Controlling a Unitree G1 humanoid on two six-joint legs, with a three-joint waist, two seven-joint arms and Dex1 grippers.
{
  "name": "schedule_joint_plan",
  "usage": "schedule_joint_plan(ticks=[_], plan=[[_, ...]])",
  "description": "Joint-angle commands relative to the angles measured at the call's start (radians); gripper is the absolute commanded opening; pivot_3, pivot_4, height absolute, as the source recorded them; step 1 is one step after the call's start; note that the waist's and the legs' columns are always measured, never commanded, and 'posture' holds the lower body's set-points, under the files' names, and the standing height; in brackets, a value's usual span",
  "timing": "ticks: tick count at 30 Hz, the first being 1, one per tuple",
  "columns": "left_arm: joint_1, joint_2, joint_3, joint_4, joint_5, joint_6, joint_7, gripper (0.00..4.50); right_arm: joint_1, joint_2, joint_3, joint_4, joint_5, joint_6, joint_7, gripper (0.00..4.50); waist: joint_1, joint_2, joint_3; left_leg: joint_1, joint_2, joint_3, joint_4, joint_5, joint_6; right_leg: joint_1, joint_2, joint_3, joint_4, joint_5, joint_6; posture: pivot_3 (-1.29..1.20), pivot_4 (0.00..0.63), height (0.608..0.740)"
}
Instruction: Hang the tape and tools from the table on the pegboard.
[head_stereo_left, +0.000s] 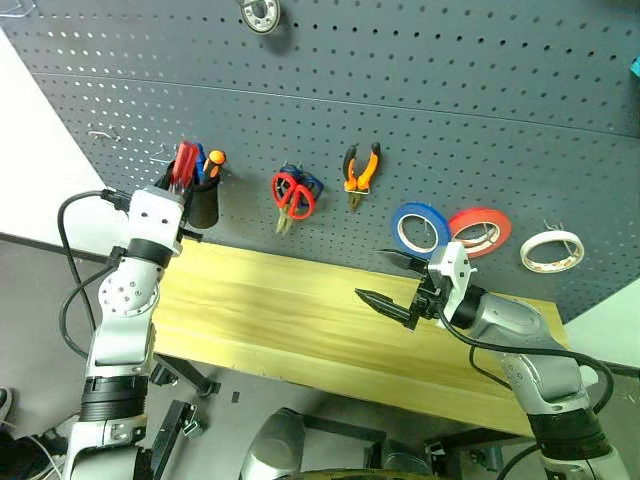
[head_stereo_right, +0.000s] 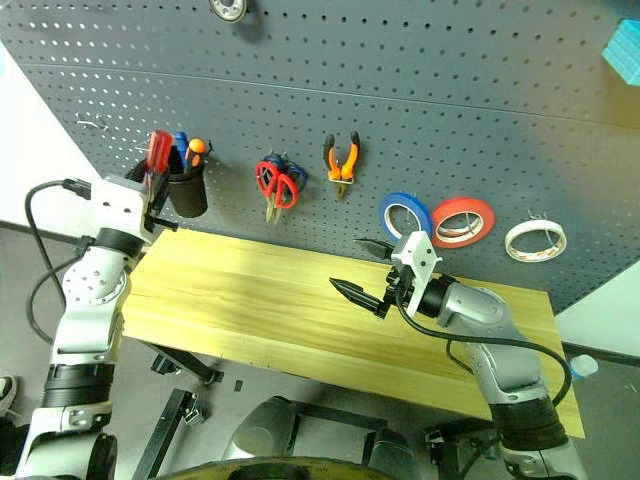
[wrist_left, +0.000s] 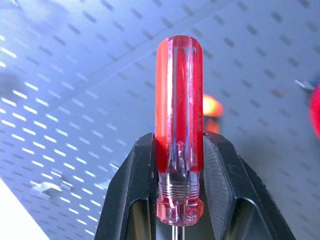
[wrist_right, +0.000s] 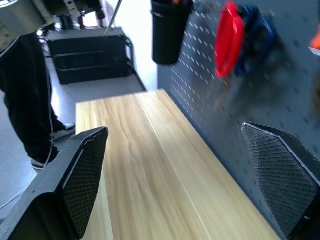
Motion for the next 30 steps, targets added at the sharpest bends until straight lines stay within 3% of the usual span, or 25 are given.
schedule_joint_plan(ticks=[1,8,19,30], plan=[[-0.075,0.03,0.027,0.035,0.008,-0.073,0.019,0.9,-0.03,0.005,-0.007,-0.063,0.023,-0.008,0.002,4.5,0.017,0.001,-0.001,0.0,0.0,0.0,0.0,0.0,0.0,0.0,0.0,0.0,0.0,0.0,0.0,0.46,0.0,0.74],[-0.276,0.034,0.0,0.263,0.013,-0.162,0.023,0.9,-0.036,0.009,-0.008,-0.078,0.025,0.004,-0.006,4.5,0.056,0.001,-0.002,-0.001,0.0,0.0,0.0,0.0,0.0,0.0,0.0,-0.001,-0.002,0.0,0.0,0.46,0.0,0.74],[-0.716,0.012,-0.039,0.843,0.008,-0.34,0.016,0.9,-0.014,0.005,-0.003,-0.096,0.016,0.018,-0.019,4.5,0.076,0.001,-0.003,-0.003,0.0,0.0,-0.001,0.0,0.0,0.0,0.0,-0.001,-0.004,0.001,0.002,0.43,0.0,0.74],[-0.882,-0.021,-0.035,1.119,-0.04,-0.35,-0.059,0.9,0.034,0.004,-0.009,-0.147,0.018,0.035,-0.056,4.5,0.07,0.001,-0.003,-0.003,0.0,0.0,-0.001,0.0,0.0,0.0,0.001,-0.001,-0.005,0.002,0.003,0.39,0.0,0.74]])
